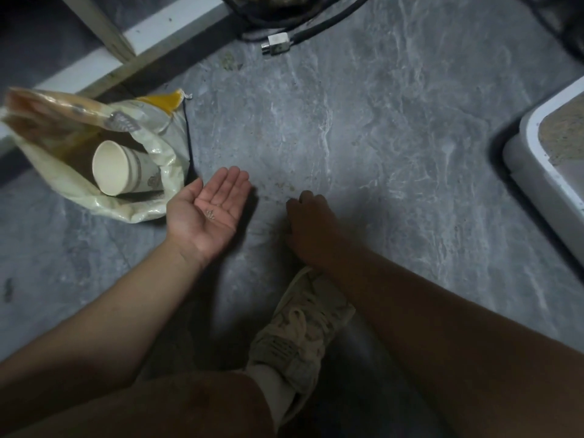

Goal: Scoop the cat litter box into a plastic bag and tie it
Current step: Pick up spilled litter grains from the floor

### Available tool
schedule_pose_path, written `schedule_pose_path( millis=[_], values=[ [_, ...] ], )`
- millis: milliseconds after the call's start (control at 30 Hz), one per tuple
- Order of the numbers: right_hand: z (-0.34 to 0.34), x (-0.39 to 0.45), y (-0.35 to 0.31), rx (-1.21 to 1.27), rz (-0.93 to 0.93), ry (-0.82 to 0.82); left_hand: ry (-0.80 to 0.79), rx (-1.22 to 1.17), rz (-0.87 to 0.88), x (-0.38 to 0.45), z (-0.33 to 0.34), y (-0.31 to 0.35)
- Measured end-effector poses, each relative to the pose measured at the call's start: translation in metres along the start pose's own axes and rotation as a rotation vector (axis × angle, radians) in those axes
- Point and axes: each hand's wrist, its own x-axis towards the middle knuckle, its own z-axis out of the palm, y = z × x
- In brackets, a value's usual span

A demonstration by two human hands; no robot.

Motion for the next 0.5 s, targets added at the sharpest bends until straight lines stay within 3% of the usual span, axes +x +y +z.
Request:
schedule_pose_path(
  millis=[500],
  values=[
    [0.004,0.01,-0.019,0.02,-0.027,-0.079,0.018,0.049,-0.052,0.0,-0.008,-0.013]
  ],
)
